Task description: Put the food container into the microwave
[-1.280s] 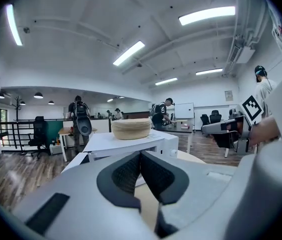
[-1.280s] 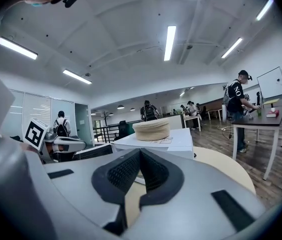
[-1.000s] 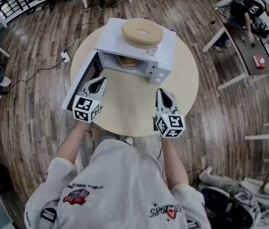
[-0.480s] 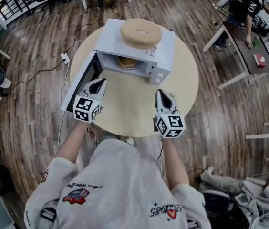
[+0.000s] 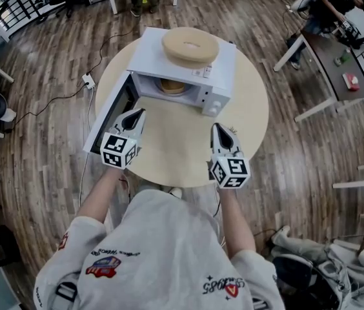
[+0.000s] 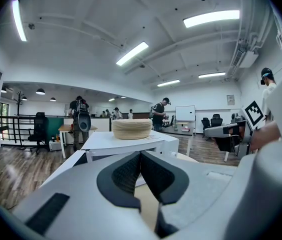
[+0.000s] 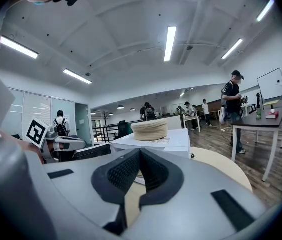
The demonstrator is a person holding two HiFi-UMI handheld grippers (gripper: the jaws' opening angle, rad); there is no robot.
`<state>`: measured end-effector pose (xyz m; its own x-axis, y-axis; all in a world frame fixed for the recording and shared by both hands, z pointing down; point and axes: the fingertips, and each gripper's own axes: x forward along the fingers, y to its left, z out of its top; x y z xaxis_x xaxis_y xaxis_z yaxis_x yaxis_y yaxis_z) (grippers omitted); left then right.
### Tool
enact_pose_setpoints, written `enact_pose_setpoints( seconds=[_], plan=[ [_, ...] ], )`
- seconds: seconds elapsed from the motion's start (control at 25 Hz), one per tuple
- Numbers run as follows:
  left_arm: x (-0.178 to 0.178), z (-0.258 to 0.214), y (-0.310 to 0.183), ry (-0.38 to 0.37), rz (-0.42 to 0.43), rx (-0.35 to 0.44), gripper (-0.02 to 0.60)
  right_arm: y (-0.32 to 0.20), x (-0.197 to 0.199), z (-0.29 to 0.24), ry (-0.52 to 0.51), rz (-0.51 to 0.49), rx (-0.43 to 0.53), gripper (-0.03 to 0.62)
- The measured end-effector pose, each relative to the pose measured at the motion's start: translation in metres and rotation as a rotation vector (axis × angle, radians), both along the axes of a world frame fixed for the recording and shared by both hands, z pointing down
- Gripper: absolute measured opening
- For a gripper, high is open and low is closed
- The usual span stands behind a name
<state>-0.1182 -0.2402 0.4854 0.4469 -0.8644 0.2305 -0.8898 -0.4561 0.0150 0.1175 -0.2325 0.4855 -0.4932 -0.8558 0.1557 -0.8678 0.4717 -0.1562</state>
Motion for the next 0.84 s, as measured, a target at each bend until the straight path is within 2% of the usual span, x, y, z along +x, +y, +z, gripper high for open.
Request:
enact_pose_setpoints(
  seconds=[0.84],
  plan=[
    [-0.0035,-0.0011,0.0049,0.0,0.001,-0.008,0.006,0.0064,-0.0034,-0.0069,0.018,-0.006,0.02,-0.008]
  ],
)
